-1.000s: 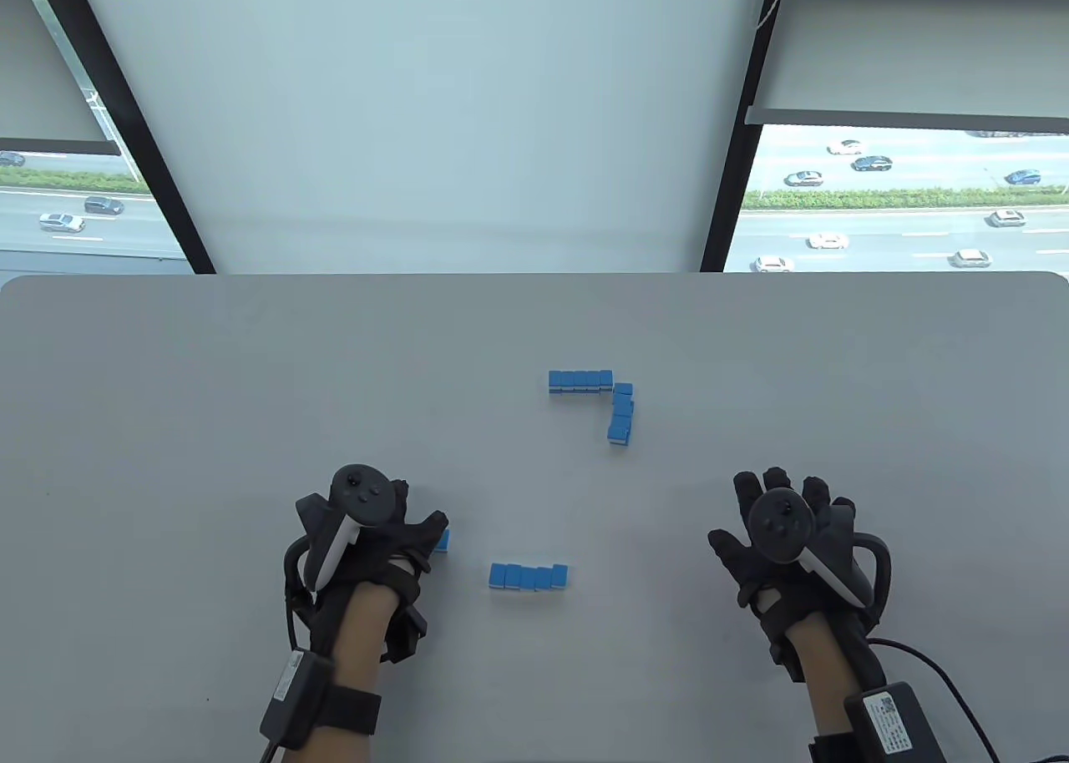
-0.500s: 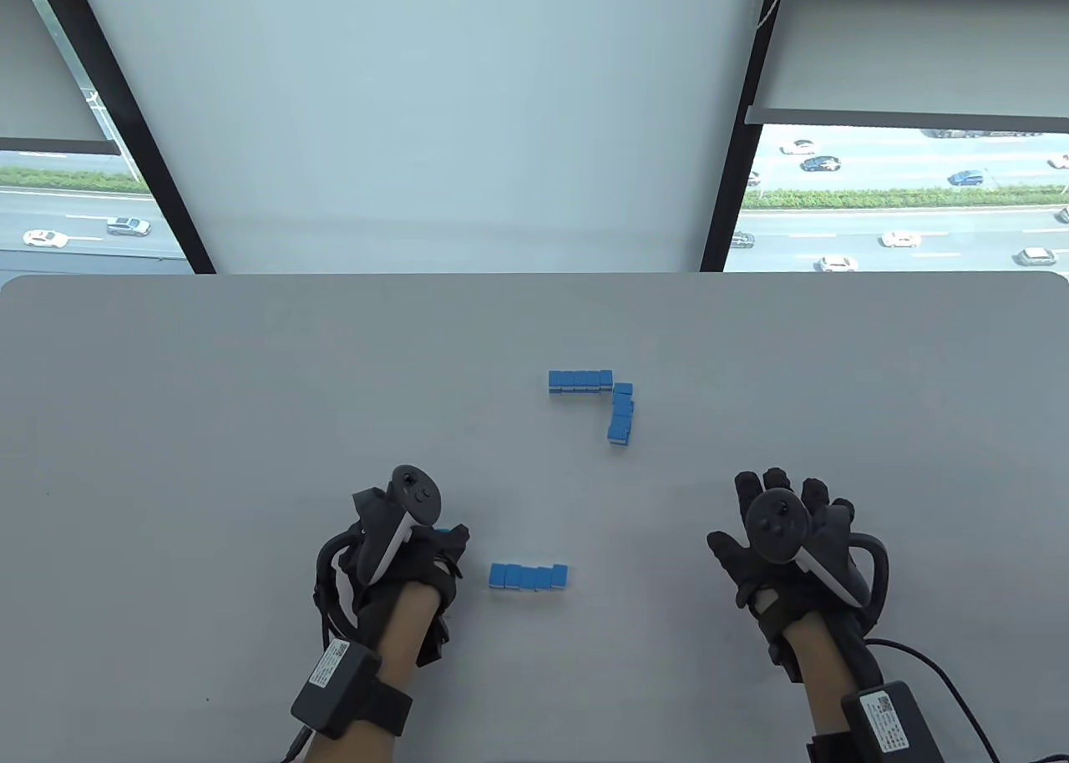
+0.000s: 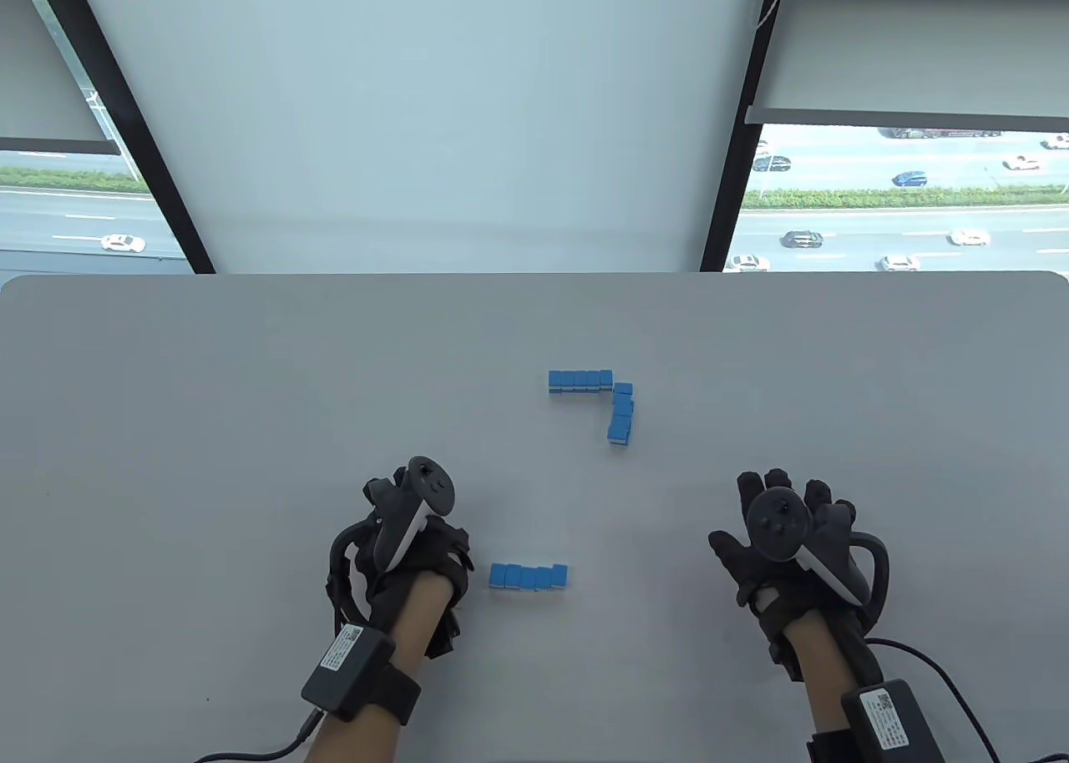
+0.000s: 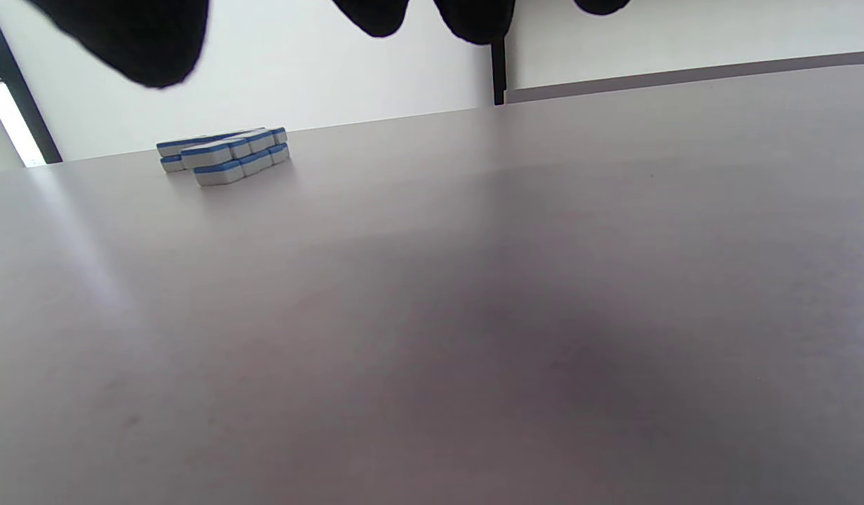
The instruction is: Build mahjong tile wall
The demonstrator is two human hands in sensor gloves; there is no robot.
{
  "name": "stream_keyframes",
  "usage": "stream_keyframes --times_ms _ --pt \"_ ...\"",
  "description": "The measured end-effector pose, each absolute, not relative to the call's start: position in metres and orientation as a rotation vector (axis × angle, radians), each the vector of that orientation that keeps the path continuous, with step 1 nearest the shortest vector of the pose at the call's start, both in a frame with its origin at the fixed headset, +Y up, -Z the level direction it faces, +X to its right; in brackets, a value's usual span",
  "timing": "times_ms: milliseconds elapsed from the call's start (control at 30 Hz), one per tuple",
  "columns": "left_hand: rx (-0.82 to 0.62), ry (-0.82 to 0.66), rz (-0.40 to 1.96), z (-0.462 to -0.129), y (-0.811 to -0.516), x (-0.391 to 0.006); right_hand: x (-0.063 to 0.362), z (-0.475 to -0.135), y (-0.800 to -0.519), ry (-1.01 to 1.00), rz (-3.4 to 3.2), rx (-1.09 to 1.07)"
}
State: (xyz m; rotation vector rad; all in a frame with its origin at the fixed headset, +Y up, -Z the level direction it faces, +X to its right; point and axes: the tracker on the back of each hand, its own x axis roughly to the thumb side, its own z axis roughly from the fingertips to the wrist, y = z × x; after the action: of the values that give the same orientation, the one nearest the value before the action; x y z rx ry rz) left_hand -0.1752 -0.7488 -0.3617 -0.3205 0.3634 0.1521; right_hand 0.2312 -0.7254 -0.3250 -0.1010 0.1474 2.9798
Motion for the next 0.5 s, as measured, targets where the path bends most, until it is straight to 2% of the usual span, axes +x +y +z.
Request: stream_keyframes --times_ms 500 --pt "-0.346 0.265 0.068 -0.386 -0.748 -0.165 0.235 -0.323 -0.726 0.156 2.981 -0.134"
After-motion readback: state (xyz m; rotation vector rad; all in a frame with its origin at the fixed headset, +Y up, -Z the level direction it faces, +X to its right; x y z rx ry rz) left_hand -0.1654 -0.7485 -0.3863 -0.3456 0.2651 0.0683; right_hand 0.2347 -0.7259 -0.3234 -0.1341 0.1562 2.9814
